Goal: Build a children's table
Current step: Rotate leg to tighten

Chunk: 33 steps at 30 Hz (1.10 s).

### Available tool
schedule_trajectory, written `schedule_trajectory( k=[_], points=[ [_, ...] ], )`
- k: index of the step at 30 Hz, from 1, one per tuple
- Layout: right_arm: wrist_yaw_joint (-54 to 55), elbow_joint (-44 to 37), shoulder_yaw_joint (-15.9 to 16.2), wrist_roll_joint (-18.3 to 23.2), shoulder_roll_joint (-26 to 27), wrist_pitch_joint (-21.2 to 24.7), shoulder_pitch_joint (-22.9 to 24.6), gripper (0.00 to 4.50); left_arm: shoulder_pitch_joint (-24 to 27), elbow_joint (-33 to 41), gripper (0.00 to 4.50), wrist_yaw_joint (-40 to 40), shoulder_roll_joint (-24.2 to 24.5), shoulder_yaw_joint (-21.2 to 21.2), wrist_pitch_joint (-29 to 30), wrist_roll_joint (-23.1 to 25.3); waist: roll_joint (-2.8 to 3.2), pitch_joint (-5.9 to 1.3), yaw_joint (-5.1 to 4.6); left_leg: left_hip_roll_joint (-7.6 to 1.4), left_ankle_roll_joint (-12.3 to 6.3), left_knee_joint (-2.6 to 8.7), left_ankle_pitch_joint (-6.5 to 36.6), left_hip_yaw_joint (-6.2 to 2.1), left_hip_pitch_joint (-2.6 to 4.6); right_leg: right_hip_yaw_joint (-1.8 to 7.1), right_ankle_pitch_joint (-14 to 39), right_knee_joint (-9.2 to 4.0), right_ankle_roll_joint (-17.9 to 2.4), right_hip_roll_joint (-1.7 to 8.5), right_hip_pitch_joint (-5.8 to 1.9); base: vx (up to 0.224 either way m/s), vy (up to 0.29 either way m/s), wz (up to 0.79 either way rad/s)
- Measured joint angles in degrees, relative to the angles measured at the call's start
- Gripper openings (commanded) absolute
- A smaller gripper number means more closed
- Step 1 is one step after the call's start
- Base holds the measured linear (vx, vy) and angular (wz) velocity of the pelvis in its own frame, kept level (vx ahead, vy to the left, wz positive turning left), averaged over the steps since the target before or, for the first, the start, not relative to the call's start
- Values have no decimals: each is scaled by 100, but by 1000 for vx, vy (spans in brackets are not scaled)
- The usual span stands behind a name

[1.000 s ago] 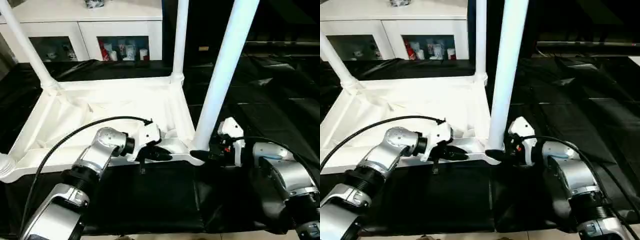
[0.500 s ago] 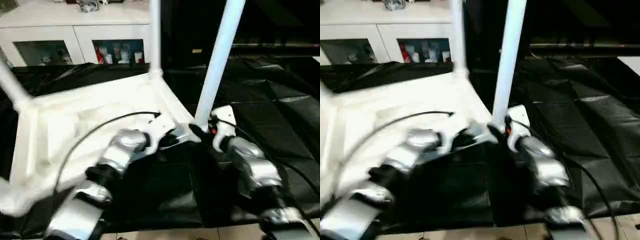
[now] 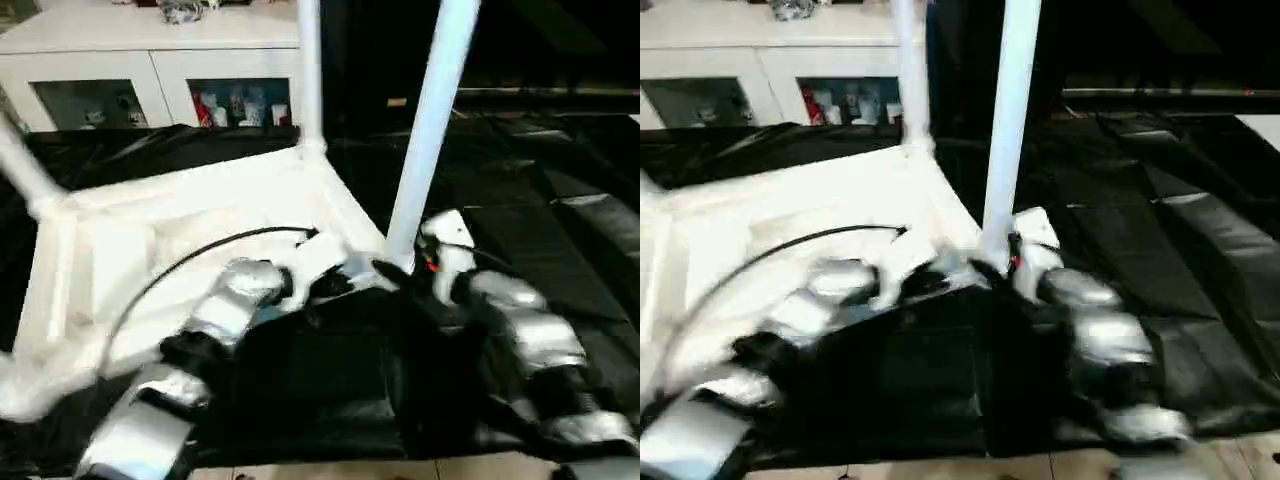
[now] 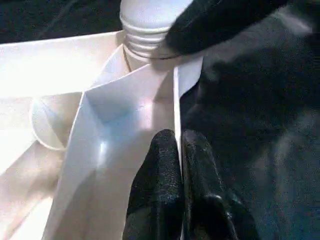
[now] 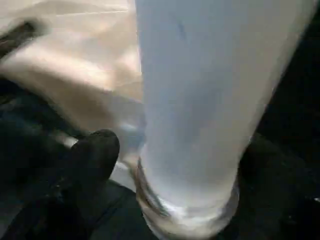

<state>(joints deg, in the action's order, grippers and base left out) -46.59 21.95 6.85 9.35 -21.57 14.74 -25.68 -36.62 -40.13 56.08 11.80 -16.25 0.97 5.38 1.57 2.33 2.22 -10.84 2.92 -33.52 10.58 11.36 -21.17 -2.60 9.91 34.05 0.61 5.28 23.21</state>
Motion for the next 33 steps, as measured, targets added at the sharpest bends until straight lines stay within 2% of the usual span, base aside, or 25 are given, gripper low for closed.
schedule_trajectory(
  k=[4, 7, 11, 13, 15, 18, 22, 23, 31, 33],
  points=[
    [-955, -488, 323, 14, -618, -6, 259, 398, 150, 330, 0, 843, 234, -81, 6, -218, 3, 0, 90, -7, -2, -2, 0, 7, -13, -1, 19, -4, 6, 0, 4, 0, 0, 0],
    [-1267, -523, 456, -31, -789, -5, 354, 398, 218, 517, 0, 1144, 342, -103, 130, -339, 4, 0, 131, -6, -24, -3, -1, 15, -28, 1, 26, -6, -4, 2, 18, 0, 0, 0],
    [-1309, -538, 484, -60, -786, -5, 353, 398, 220, 517, 0, 1220, 342, -98, 163, -353, 5, 1, 140, -7, -16, -7, 2, 15, -29, 0, 26, 3, -4, 2, 22, 0, 0, 0],
    [-1235, -529, 478, -61, -727, -6, 351, 364, 218, 497, 0, 1219, 337, -90, 153, -352, 6, 2, 133, -7, -9, -9, 5, 15, -28, 1, 25, 4, -6, 2, 21, 0, 0, 0],
    [-1167, -527, 460, -47, -663, -6, 351, 361, 219, 493, 0, 1220, 339, -60, 154, -352, 10, 3, 124, -6, -7, -12, 5, 15, -27, 4, 24, 5, -7, 2, 21, 0, 0, 0],
    [-1135, -527, 424, -22, -632, 9, 350, 322, 219, 495, 0, 1235, 336, -48, 161, -352, 13, 5, 118, -5, -7, -12, 4, 15, -27, 7, 23, 5, -8, 2, 20, 0, 0, 0],
    [-1131, -501, 399, -24, -628, 17, 344, 302, 219, 495, 0, 1255, 333, -47, 168, -352, 15, 5, 124, -6, -8, -10, 4, 15, -27, 5, 23, 6, -7, 2, 20, 0, 0, 0],
    [-1131, -501, 399, -24, -628, 16, 344, 282, 219, 495, 0, 1255, 333, -47, 169, -352, 15, 5, 124, -6, -8, -10, 4, 15, -27, 4, 23, 6, -7, 2, 20, 0, 0, 0],
    [-1022, -437, 372, -51, -528, 11, 345, 271, 235, 495, 0, 1216, 337, -27, 232, -348, 15, 4, 119, -6, -8, -12, 4, 15, -24, 5, 23, 9, -8, 2, 19, 0, 0, 0],
    [-864, -369, 323, -49, -421, 7, 345, 271, 241, 491, 0, 1113, 336, -21, 247, -339, 14, 5, 92, -6, -8, -16, 4, 15, -22, 6, 22, 11, -9, 2, 18, 0, 0, 0]
  ],
)
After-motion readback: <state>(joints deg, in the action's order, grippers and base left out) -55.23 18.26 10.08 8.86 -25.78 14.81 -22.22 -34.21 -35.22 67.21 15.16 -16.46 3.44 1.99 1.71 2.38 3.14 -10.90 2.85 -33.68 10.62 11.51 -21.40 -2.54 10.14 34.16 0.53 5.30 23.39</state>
